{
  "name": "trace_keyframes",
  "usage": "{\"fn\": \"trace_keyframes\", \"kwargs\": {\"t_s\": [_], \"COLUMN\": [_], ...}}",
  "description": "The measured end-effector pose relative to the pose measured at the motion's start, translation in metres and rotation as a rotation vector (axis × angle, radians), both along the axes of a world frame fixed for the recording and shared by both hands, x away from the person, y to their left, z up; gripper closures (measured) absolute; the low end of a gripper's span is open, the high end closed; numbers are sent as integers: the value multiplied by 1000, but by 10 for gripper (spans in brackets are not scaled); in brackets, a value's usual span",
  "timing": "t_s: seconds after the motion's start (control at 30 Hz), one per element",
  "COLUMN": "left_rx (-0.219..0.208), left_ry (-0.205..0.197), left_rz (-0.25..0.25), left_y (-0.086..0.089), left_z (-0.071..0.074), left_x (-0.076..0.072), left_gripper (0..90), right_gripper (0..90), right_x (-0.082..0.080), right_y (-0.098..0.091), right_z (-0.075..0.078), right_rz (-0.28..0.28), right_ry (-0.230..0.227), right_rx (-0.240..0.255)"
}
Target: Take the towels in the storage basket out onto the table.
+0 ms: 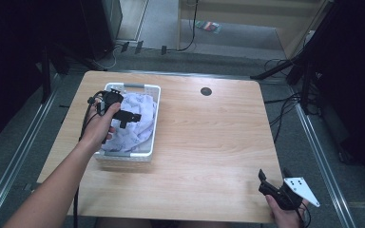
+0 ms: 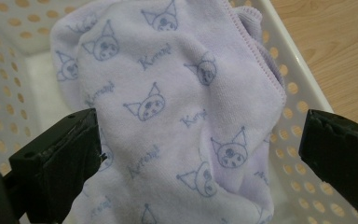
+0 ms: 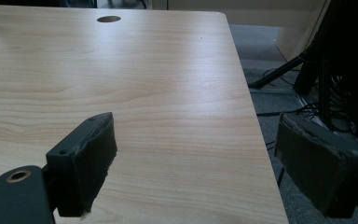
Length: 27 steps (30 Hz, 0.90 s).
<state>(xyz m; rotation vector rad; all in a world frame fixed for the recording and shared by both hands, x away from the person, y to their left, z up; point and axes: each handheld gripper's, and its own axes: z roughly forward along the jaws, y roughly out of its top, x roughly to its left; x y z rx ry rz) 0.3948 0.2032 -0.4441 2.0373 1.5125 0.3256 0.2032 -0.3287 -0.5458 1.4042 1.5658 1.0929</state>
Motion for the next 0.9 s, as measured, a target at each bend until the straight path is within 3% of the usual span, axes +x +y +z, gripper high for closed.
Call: {"fn": "trace_keyframes", "kwargs": {"t_s": [0.13,0.23,0.53,0.8,0.9], "left_rx": [15,49,68,145,145], "left_ry": [31,51,105,175,181], "left_rz": [16,14,14,17,16], "left_y": [-2,-7,-12,-17,-17], "left_z": [-8,-15,-27,-44,-47], "left_x": [6,10,14,16,17], "left_gripper": [0,0,0,0,0], "right_gripper": [134,134,134,134,135], "right_x": [0,0,0,0,0], "right_y": [0,0,0,0,0], "right_z": [0,0,0,0,0], "right_rz": [1,1,4,7,6], "right_ry": [1,0,-2,-4,-1], "right_rx": [-1,0,-2,-3,-3]}}
